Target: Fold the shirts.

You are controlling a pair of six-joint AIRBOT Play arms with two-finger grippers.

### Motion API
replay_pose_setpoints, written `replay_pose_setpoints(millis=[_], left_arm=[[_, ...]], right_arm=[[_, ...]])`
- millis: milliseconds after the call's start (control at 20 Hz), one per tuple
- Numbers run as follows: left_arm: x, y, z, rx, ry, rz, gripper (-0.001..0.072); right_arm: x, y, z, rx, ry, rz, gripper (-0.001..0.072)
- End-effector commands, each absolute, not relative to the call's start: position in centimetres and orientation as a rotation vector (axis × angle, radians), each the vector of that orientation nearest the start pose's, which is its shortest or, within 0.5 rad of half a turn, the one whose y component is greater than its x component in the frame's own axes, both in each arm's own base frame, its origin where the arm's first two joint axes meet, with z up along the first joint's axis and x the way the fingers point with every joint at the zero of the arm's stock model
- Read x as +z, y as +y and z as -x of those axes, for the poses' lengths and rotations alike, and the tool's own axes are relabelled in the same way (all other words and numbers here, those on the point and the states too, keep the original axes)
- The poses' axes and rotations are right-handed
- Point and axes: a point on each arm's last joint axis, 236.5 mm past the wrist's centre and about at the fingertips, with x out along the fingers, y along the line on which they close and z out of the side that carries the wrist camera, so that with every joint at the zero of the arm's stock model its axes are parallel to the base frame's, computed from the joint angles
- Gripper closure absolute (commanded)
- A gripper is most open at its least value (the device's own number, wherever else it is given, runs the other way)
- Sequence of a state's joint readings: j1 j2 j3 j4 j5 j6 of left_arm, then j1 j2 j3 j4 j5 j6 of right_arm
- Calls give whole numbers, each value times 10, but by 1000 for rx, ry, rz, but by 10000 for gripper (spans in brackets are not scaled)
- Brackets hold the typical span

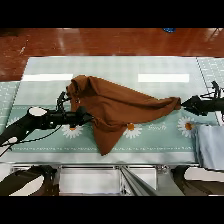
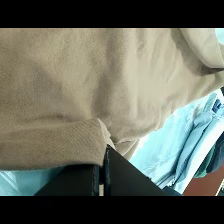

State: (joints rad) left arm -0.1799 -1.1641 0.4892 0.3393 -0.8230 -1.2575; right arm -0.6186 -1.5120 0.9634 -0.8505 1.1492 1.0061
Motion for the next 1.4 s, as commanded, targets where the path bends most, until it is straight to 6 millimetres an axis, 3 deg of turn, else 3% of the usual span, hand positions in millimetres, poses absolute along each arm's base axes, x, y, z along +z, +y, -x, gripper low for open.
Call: replay_pose_setpoints(millis=[0,250,450,500,550,650,750,850,900,1000,1100,1200,1300,1350], left_arm=[[-57,-216,-277,-426,1316,962,688],[-57,-216,-277,-421,1319,969,688],[-57,-216,-277,-420,1318,968,688],[-56,-216,-278,-420,1316,968,688],[-55,-215,-280,-420,1309,971,688],[-40,-207,-296,-429,1271,992,688],[-8,-190,-324,-483,1186,994,688],[40,-162,-360,-516,1061,1009,688],[72,-145,-380,-528,975,1010,688],[159,-111,-418,-570,750,1017,688],[261,-86,-435,-633,509,983,688],[357,-73,-427,-694,312,869,688],[432,-75,-397,-757,177,717,688],[462,-79,-377,-778,125,649,688]], right_arm=[[-69,-63,-362,356,1241,-710,301],[-86,-46,-355,442,1305,-782,301],[-101,-9,-362,506,1357,-728,326],[-104,4,-365,520,1363,-695,455],[-104,13,-368,520,1372,-686,650],[-94,27,-372,546,1369,-668,690],[-70,26,-383,517,1326,-657,690],[-23,18,-402,479,1227,-614,690],[12,13,-413,458,1153,-584,691],[100,7,-432,422,971,-532,691],[203,6,-435,384,761,-478,691],[308,14,-414,376,542,-378,691],[390,24,-373,350,366,-283,691],[420,30,-349,338,294,-241,691]])
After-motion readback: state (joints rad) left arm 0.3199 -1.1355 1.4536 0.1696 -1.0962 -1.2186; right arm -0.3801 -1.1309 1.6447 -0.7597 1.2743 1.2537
